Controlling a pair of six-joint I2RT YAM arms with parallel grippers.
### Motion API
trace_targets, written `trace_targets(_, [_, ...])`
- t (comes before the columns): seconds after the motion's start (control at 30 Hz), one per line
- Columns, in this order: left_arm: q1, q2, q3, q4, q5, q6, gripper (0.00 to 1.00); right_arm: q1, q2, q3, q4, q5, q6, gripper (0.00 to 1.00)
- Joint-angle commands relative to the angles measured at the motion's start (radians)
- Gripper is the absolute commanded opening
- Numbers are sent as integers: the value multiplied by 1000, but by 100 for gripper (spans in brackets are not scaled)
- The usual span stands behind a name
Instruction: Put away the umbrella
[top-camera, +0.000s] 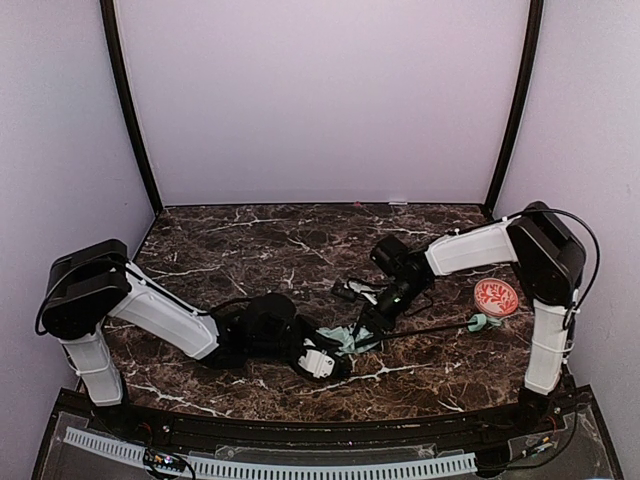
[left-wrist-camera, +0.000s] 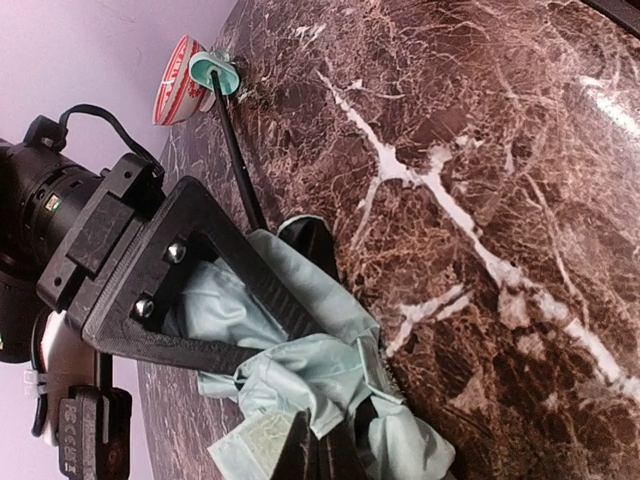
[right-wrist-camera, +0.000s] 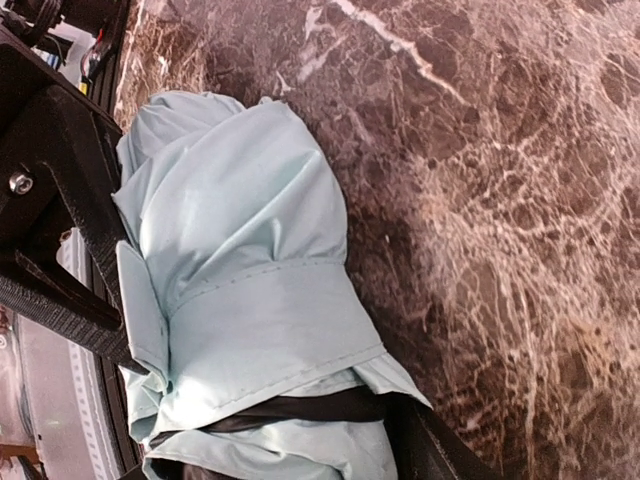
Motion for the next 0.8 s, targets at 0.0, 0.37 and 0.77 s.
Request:
trace_targets(0.0, [-50,79,-48,-281,114,-27,0,-47,-76,56,-76,108,-57,58])
trace_targets(0.37, [-56,85,-44,-286,102,-27,0,-30,-186,144,-212,129,6,61])
trace_targets(0.77, [-57,83,-45,-281,90,-46,0,247,-281,-82,109,585,162,65])
